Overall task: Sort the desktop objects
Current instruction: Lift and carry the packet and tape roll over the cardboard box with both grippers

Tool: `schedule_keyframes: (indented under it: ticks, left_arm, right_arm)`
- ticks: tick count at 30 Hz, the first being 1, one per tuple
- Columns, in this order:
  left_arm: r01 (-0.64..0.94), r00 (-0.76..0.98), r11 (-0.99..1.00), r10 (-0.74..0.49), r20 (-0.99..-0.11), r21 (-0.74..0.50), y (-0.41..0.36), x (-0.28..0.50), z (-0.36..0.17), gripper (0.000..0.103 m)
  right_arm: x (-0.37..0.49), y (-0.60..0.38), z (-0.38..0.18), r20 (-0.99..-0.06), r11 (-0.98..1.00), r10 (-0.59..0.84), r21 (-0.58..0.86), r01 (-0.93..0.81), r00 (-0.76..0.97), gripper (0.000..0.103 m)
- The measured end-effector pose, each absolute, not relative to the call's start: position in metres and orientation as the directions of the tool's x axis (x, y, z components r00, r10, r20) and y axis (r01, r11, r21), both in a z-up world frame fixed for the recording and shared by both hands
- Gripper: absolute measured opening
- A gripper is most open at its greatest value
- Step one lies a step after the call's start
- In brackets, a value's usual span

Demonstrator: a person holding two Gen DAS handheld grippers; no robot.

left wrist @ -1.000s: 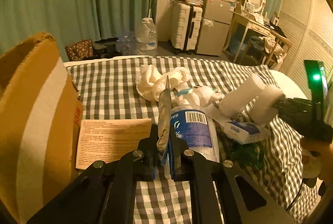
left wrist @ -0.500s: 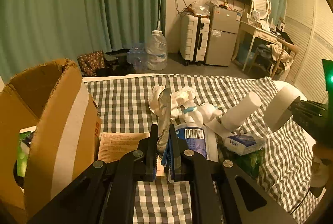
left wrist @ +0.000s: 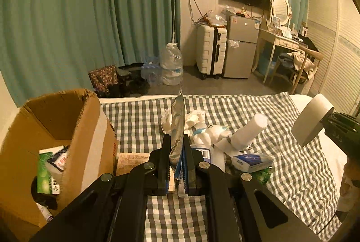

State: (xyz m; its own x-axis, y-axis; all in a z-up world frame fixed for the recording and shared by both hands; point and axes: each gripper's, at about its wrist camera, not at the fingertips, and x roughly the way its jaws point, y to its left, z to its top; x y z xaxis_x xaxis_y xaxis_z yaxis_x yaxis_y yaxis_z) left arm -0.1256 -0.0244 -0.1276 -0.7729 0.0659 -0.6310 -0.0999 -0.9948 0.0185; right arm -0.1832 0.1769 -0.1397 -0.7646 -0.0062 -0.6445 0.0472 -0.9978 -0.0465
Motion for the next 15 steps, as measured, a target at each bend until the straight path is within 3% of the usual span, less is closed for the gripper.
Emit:
schedule_keyframes:
  ticks: [15]
  left_arm:
    - [-0.103, -0.814, -0.994, 0.055, -0.579, 0.049, -0.026, -0.086, -0.082, 0.009]
  right_arm:
    - [-0.130, 0.166, -0.098, -0.565, -0.999, -0.032, -0.017, 0.051, -0.824, 0.005]
